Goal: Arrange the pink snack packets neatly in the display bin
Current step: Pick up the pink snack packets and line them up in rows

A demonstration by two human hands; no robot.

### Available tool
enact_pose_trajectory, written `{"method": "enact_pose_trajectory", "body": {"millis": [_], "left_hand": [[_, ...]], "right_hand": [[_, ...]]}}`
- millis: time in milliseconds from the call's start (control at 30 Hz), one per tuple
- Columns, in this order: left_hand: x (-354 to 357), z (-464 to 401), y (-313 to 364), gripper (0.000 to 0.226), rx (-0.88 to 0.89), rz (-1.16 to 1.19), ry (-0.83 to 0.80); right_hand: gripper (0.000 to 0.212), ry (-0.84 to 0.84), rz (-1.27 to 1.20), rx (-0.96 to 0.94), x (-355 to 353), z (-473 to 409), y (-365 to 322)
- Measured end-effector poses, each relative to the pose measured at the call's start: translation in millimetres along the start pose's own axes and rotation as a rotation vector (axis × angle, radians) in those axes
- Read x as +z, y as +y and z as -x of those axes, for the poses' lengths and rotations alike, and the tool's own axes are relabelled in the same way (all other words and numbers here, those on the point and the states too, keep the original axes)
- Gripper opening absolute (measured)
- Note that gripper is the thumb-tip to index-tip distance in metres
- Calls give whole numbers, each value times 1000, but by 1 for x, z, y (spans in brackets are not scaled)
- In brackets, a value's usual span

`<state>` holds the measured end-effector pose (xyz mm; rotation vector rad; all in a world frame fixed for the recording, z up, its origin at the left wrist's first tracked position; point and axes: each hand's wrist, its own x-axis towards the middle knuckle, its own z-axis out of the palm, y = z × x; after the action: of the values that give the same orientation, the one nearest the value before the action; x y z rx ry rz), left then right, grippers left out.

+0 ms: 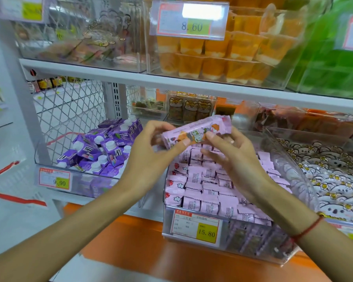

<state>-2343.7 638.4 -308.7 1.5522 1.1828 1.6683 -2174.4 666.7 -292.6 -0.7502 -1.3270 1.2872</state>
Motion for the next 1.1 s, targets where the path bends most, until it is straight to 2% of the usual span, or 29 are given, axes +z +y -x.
{"method": "enact_pose_trajectory", "body": {"millis": [33,100,200,267,333,400,633,700,800,867,900,967,1100], "left_hand": [[0,1,0,36,33,-51,-31],[-1,5,-5,52,48,-189,-95],[-4,11,-11,68,-64,-364,-159],[-9,13,-14,56,-143,-414,-211],[-15,12,-16,32,-183,-393,-261],[-19,11,-16,25,-192,-357,-293],[-22,4,-13,33,-204,-388,-346],[-21,4,-14,33,-196,-415,-335],[-23,7,-15,28,-166,-415,-353],[-24,8,-13,16,-148,-427,-351],[-25,8,-12,18,-141,-432,-340],[-25,7,-15,32,-134,-440,-312],[-20,-13,-16,20,-5,-603,-225]], "right_hand": [[30,8,2,-22,0,-1,1],[32,31,28,-57,-1,-2,3],[39,146,125,-110,-4,-5,9],[40,225,269,-137,-8,-9,11],[37,228,400,-162,-10,-15,15],[33,177,482,-192,-6,-20,21],[30,-3,957,-425,3,-43,26],[30,-91,1057,-378,4,-49,28],[24,-245,1091,-161,0,-50,37],[17,-294,1169,-189,-5,-48,44],[16,-315,1188,-213,-6,-47,46],[22,-379,1163,-181,-8,-44,46],[35,-500,1239,-123,-15,-40,43]]}}
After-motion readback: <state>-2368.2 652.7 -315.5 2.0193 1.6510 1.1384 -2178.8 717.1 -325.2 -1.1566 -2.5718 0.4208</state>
